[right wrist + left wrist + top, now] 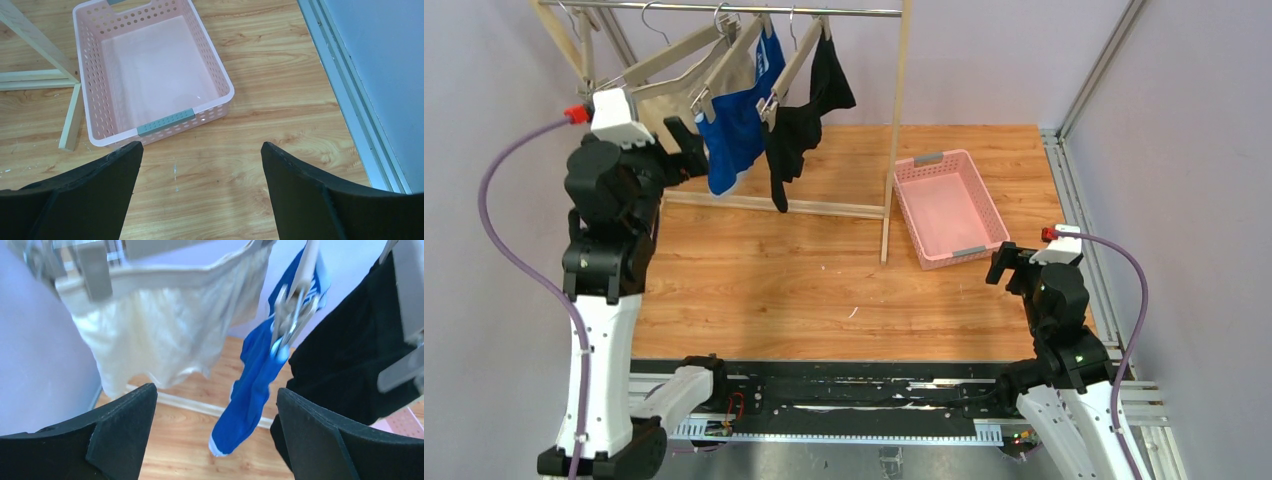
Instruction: Remove the underwear clipped to the hanger
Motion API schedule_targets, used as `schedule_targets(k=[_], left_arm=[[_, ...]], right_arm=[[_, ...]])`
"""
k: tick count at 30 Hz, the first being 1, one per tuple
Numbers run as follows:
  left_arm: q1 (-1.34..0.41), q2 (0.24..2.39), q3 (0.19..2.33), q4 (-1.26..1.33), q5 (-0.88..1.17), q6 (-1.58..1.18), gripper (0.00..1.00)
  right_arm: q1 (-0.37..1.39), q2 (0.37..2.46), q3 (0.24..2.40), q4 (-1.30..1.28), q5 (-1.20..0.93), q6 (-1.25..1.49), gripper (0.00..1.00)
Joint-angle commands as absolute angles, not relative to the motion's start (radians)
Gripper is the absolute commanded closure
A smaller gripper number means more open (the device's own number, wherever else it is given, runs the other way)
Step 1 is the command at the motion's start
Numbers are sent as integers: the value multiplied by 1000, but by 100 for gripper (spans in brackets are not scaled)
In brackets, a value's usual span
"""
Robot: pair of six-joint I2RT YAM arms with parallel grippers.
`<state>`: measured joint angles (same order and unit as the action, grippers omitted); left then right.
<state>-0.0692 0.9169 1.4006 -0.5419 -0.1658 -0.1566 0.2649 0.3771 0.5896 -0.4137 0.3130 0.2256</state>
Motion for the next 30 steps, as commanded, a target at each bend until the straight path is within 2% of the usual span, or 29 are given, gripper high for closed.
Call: schedule_targets(k=[1,5,11,18,26,30], left_arm=[[-75,1080,1653,-714,-149,-31,2],[-75,1174,1837,-758,-202,27,2],[-70,1164,1848,-600,-352,137,2],[153,1303,2011,-674,-176,71,2],[179,1314,1972,-559,-141,92,2],[229,1393,2036,-527,-139,128,2]], right_arm=[[276,372,596,-377,295,201,9],[277,361,591,-365,282,201,9],[277,361,591,-352,254,197,9],[276,384,610,-341,210,195,9],[277,394,598,-345,176,208,9],[277,395,594,-357,156,213,9]])
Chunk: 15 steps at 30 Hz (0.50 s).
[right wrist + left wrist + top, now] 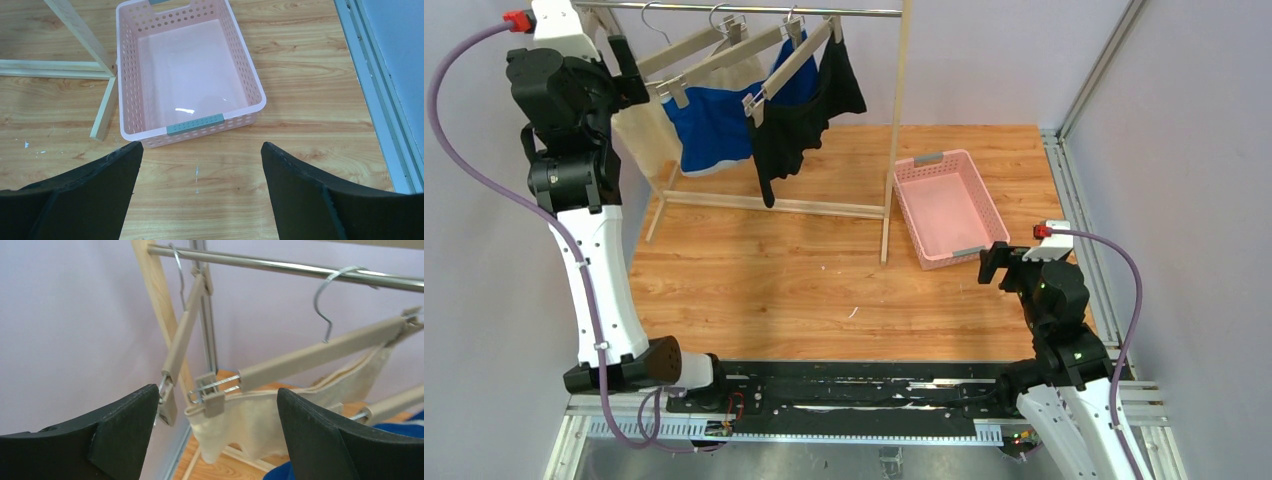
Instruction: Remove the underwear clipped to the hanger
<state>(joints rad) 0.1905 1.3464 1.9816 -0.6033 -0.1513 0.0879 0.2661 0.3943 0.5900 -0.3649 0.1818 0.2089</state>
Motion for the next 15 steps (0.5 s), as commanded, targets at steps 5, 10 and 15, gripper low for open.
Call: schedule_targets(k=[5,10,15], left_arm=[[288,1420,2026,-431,-31,113,2],[318,1444,1990,-348,78,150,1],[342,1451,1974,-308,188,117,0]], right_arm=[[276,393,592,-373,145,211,9],[277,394,584,-381,127,212,9],[277,401,577,-378,104,214,9]])
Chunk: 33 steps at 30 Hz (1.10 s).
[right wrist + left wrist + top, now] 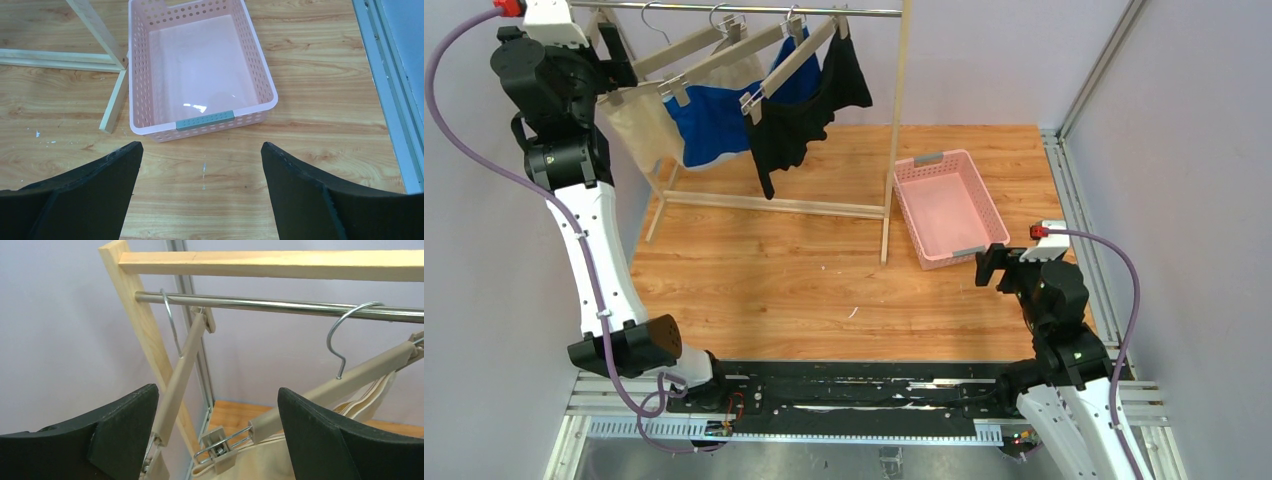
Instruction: Remove the underwear clipped to the hanger
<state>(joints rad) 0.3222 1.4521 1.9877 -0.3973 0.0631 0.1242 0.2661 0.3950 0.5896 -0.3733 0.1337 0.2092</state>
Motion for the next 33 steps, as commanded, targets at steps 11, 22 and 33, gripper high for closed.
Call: schedule_targets(k=[11,22,33], left_arm=[[347,1442,1919,-291,403,106,3],[348,1463,1876,-282,472,97,23],[348,1494,1879,-259,534,72,38]], right_arm=[[276,423,567,-351,81,214,9],[276,420,560,-349,61,215,9],[277,409,554,-341,53,219,9]])
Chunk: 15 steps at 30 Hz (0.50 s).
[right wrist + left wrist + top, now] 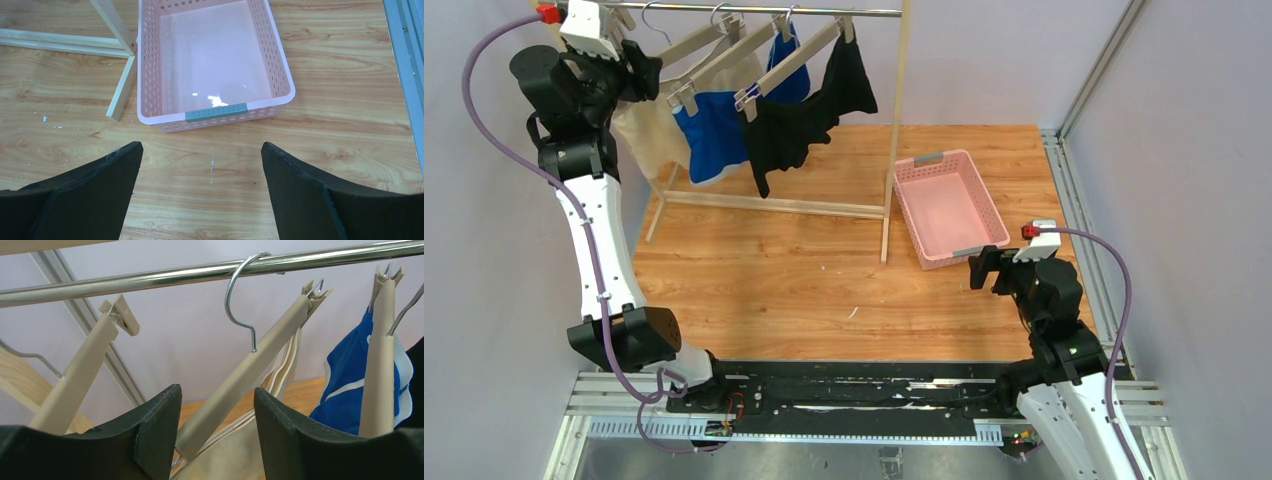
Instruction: Remove the underwear clipped to the hanger
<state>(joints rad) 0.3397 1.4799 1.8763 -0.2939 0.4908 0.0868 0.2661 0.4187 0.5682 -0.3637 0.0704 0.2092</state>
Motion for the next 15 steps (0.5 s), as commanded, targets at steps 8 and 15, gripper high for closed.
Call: schedule_targets(k=[8,15], left_arm=[[349,1503,1864,-254,567,67,48],[349,1501,1838,-243,585,57,58]], right_arm=[[277,395,550,-325,38,223,9],[276,354,538,-302,27,220,9]])
